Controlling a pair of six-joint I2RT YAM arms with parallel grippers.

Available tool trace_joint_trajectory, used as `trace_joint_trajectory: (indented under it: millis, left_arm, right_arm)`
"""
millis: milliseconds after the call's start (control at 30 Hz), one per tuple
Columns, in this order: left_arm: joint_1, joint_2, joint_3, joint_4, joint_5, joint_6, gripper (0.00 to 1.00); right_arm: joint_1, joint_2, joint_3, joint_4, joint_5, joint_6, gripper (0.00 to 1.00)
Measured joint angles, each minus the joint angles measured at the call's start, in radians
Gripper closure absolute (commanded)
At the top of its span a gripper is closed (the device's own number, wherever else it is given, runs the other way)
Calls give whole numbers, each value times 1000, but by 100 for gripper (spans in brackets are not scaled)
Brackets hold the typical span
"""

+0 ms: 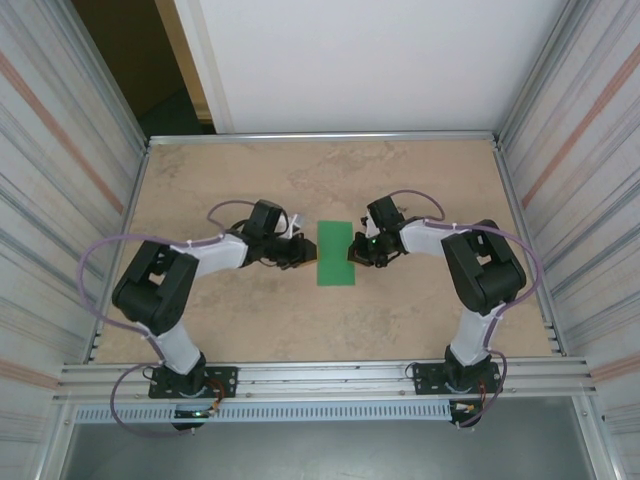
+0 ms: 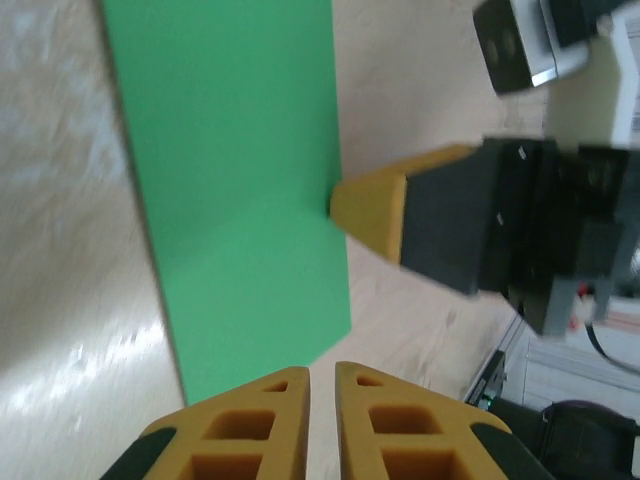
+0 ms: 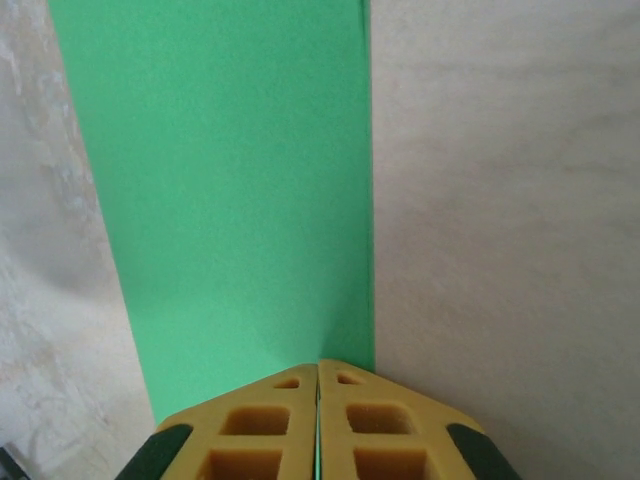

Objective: Fold a paper plane with a square sheet of paper (pick it up from the middle)

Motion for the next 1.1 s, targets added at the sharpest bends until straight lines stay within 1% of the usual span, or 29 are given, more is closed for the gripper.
trace_joint_trajectory:
  millis: [33, 100, 267, 400, 567, 767, 1100]
  left_arm:
    - [-1, 22, 17, 6, -5, -4, 83]
    - [-5, 68, 52, 13, -12, -11, 83]
    - [-21, 145, 127, 12, -17, -16, 80]
    - [-42, 164, 154, -10, -37, -13, 78]
    - [-48, 179, 154, -21, -49, -13, 75]
    - [-34, 235, 192, -35, -46, -18, 75]
    - [-21, 248, 198, -56, -48, -67, 75]
  right_arm:
    - [-1, -18, -5, -10, -1, 8, 81]
    - [-5, -68, -14, -20, -2, 21, 72]
    - [-18, -209, -57, -5, -6, 66, 55]
    - [-27, -272, -133, 0, -7, 106, 49]
    - [-17, -276, -197, -8, -16, 142, 49]
    - [8, -270, -204, 15, -33, 169, 50]
    - [8, -246, -215, 43, -40, 207, 52]
